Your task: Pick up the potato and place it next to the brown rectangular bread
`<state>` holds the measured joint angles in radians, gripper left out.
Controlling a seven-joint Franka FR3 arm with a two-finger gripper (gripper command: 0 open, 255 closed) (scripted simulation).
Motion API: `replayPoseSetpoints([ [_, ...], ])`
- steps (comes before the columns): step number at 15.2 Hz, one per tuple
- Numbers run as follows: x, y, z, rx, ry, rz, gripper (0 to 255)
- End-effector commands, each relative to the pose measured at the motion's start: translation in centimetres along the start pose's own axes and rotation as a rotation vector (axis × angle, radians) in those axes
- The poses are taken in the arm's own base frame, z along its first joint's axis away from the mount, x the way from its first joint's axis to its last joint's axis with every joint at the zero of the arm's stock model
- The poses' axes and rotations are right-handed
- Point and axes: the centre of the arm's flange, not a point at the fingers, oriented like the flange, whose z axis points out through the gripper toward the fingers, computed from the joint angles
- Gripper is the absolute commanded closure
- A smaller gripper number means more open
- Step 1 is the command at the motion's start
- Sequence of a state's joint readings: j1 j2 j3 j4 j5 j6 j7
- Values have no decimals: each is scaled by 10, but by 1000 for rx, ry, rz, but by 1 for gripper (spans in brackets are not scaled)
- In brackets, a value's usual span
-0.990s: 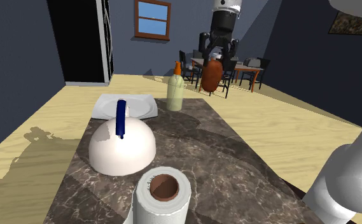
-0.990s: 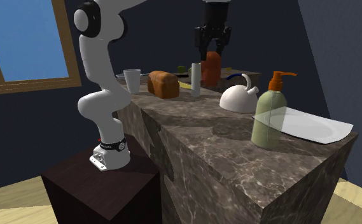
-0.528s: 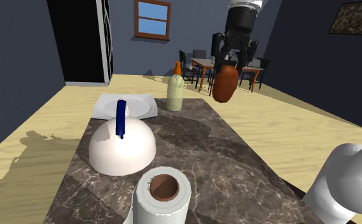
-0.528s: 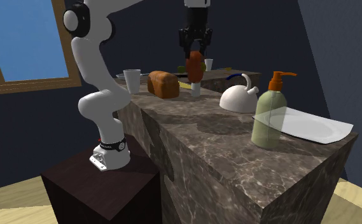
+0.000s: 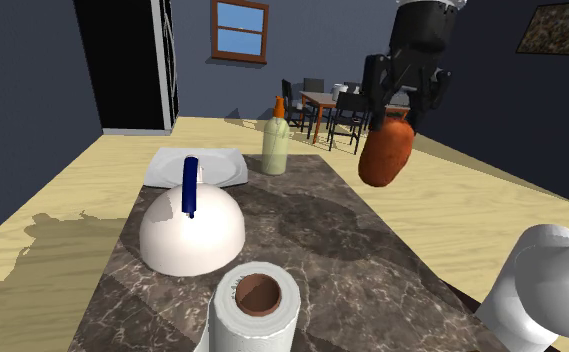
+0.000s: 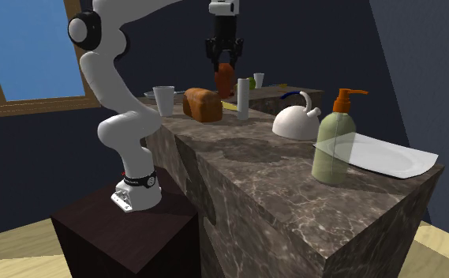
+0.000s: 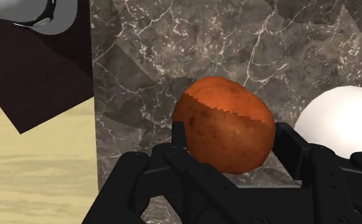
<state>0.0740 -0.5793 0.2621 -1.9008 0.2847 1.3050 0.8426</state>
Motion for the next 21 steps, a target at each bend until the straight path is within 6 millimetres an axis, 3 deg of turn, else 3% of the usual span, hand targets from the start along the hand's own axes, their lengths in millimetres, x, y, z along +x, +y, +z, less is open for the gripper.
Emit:
replayPoseSetpoints([
  [1, -27, 1, 3, 0, 0, 1, 255],
  [12, -172, 1, 21, 0, 0, 1, 255],
  [13, -195, 1, 24, 0, 0, 1, 255],
  [21, -190, 3, 66, 0, 0, 1, 255],
])
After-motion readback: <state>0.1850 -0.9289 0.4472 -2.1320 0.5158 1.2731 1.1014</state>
